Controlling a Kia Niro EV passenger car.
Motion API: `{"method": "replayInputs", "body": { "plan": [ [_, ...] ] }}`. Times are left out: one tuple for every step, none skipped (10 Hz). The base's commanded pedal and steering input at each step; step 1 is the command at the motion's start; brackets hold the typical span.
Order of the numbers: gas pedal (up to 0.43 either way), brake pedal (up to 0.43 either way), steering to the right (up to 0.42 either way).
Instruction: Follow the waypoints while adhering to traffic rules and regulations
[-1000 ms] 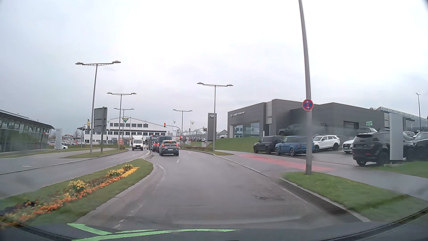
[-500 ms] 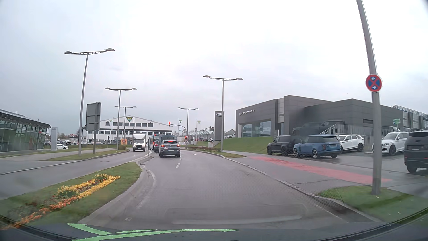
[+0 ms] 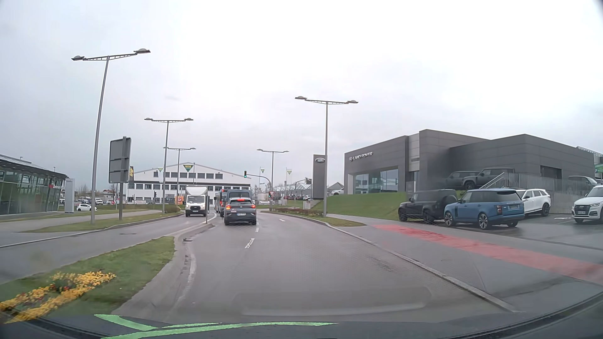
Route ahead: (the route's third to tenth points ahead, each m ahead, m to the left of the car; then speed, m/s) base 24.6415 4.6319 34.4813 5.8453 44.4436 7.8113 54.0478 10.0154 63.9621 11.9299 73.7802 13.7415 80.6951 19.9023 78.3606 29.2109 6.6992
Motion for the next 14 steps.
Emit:
{"method": "replayInputs", "body": {
  "plan": [
    [0.0,0.207,-0.038],
    [0.0,0.207,-0.041],
    [0.0,0.201,-0.048],
    [0.0,0.207,-0.052],
    [0.0,0.201,-0.055],
    [0.0,0.201,-0.058],
    [0.0,0.195,-0.067],
    [0.0,0.195,-0.072],
    [0.0,0.189,-0.08],
    [0.0,0.183,-0.084],
    [0.0,0.189,-0.089],
    [0.0,0.183,-0.092],
    [0.0,0.183,-0.092],
    [0.0,0.183,-0.092]
  ]
}}
